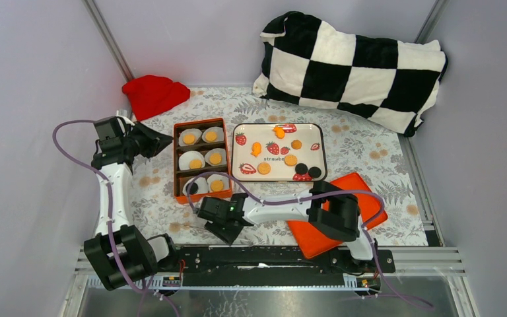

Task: Pack the cookies

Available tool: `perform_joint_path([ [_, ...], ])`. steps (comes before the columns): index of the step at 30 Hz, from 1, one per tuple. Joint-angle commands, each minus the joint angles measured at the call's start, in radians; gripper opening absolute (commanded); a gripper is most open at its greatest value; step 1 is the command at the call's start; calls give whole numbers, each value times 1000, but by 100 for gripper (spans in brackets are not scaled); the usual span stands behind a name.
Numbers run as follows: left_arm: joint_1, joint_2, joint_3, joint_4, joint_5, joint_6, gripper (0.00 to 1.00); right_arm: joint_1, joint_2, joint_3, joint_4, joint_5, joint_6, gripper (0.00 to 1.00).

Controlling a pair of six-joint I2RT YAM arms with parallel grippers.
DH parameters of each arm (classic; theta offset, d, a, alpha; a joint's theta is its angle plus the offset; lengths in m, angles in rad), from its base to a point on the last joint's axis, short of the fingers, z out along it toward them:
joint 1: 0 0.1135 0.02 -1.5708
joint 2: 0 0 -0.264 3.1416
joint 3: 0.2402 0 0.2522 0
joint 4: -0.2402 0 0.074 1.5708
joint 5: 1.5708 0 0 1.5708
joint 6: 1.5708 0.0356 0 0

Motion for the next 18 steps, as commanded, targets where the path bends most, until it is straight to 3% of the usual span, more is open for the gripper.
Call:
perform_joint_path([
  [1, -5, -3, -9, 19, 6, 24, 21, 1, 42, 28, 3, 92, -26, 42],
  [6, -6, 1, -6, 20, 12, 26, 21, 1, 37, 40, -24, 168, -22, 7],
  [8, -6, -1, -7, 19, 13, 27, 21, 1, 9, 34, -44, 212, -14, 0],
  [18, -9, -16, 6, 19, 19, 16, 21, 2, -343, -3, -249, 489, 121, 0],
])
